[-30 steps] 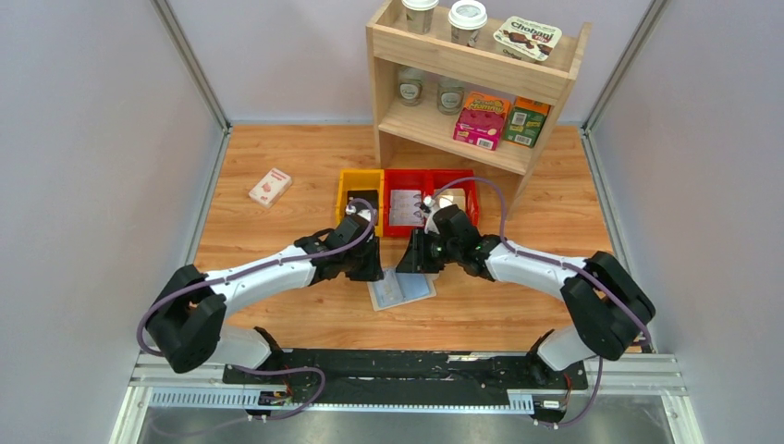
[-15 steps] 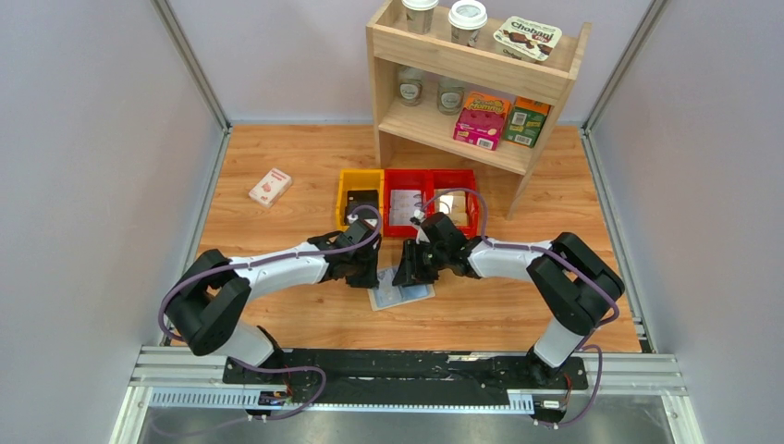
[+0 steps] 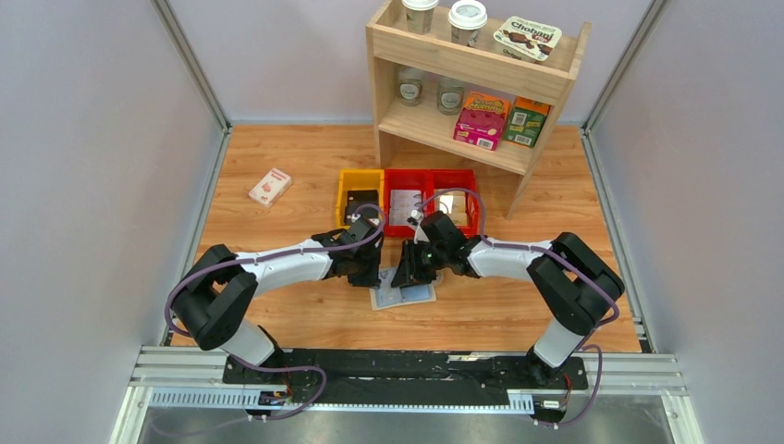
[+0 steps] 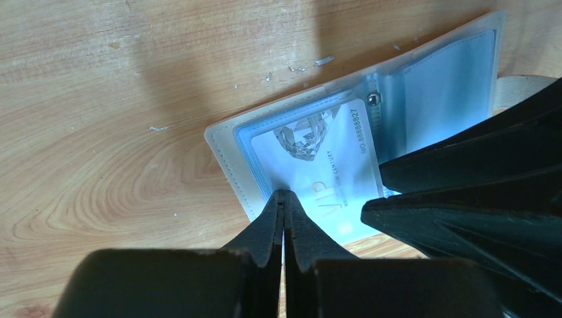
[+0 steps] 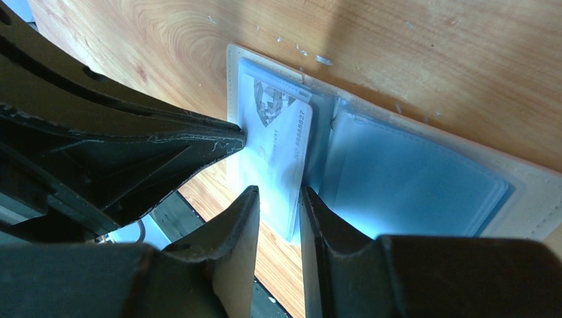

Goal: Take the credit cards out of the card holder
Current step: Remove the credit card from the card holder.

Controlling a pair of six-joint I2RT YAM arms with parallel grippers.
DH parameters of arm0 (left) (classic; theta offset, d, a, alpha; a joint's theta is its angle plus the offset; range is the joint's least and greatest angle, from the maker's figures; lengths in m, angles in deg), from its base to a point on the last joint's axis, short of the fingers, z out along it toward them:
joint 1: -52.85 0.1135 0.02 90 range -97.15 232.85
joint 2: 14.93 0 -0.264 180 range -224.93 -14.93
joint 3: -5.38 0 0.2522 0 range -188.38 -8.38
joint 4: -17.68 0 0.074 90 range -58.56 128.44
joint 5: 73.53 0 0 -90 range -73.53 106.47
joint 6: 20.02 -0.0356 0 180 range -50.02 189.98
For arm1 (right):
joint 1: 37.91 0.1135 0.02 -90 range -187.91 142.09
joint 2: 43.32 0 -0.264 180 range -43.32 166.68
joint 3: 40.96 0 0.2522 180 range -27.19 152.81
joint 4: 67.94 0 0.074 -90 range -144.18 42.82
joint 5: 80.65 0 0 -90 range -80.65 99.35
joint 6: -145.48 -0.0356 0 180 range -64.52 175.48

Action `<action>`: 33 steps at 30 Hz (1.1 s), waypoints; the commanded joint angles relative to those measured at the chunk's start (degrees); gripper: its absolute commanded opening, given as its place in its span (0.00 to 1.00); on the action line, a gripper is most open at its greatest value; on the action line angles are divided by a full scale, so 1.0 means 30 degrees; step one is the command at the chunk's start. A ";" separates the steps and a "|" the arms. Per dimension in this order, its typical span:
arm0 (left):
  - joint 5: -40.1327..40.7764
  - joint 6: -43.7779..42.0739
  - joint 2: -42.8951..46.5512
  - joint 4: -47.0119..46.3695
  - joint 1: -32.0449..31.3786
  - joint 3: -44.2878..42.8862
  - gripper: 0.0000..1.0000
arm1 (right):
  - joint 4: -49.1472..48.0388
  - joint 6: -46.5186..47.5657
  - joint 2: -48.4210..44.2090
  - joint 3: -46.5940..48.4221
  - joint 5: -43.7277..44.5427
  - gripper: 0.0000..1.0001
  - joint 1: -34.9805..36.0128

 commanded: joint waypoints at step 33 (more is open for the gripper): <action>-0.0580 -0.0916 -0.1270 0.0251 -0.0091 -0.0683 0.00 | -0.4678 -0.1803 0.1303 0.0761 -0.2701 0.37 0.0995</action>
